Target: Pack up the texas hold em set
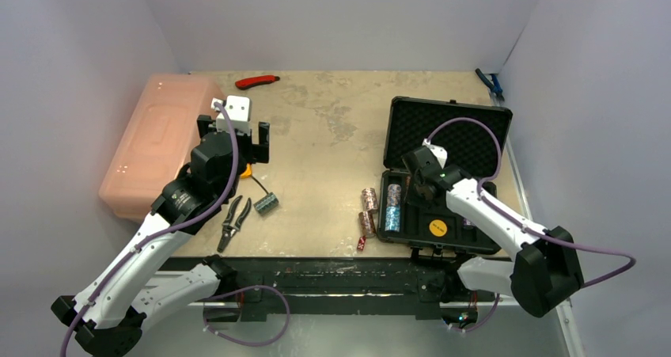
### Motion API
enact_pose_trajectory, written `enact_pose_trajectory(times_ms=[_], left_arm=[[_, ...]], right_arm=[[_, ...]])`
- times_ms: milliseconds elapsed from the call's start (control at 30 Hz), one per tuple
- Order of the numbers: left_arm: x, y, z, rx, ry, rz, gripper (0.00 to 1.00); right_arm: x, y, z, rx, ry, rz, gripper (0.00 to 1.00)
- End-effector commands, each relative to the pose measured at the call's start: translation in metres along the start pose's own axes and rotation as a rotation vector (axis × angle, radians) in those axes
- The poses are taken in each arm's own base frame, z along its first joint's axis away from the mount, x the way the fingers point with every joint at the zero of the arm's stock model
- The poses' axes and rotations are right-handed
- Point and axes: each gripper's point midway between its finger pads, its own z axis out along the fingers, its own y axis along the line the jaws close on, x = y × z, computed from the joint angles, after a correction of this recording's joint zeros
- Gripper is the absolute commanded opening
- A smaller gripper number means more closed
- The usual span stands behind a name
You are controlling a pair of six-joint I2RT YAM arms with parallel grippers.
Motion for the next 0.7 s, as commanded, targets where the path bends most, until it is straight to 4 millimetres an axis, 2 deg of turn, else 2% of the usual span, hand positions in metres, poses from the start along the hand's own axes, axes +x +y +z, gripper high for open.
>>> enact_pose_trajectory(times_ms=[0, 200, 400, 667], left_arm=[[-0.01, 0.003, -0.001, -0.008, -0.032, -0.007, 0.86], [-0.008, 0.003, 0.001, -0.012, -0.026, 0.0, 0.85], [-0.008, 0.003, 0.001, -0.015, -0.026, 0.002, 0.85], [-0.008, 0.003, 0.001, -0.015, -0.026, 0.005, 0.85]], right_arm=[[-0.017, 0.004, -0.001, 0.008, -0.059, 0.015, 0.22], [-0.029, 0.005, 0.006, 0.037, -0.091, 0.009, 0.13], [-0.048, 0.006, 0.007, 0.047, -0.125, 0.009, 0.09], [-0.064, -0.003, 0.021, 0.057, -0.131, 0.021, 0.07]])
